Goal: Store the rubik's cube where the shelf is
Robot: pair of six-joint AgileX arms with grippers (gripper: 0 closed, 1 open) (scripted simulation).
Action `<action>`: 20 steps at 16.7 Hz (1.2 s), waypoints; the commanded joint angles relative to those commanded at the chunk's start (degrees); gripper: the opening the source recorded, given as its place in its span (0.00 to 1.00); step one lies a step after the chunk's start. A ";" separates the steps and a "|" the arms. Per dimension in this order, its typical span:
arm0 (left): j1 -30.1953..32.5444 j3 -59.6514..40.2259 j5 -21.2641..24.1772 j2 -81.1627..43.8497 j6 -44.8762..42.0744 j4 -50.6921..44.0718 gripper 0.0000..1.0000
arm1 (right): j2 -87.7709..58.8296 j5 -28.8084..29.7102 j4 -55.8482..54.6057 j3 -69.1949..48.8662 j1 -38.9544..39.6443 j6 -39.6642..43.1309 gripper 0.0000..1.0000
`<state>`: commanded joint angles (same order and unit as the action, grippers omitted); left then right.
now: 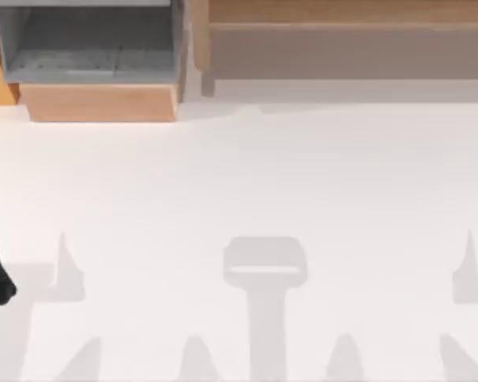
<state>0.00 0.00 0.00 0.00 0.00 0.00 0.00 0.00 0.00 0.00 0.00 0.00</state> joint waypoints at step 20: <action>-10.33 -38.95 14.18 -76.09 -42.99 39.06 1.00 | 0.00 0.00 0.00 0.00 0.00 0.00 1.00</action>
<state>-10.33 -38.95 14.18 -76.09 -42.99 39.06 0.00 0.00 0.00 0.00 0.00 0.00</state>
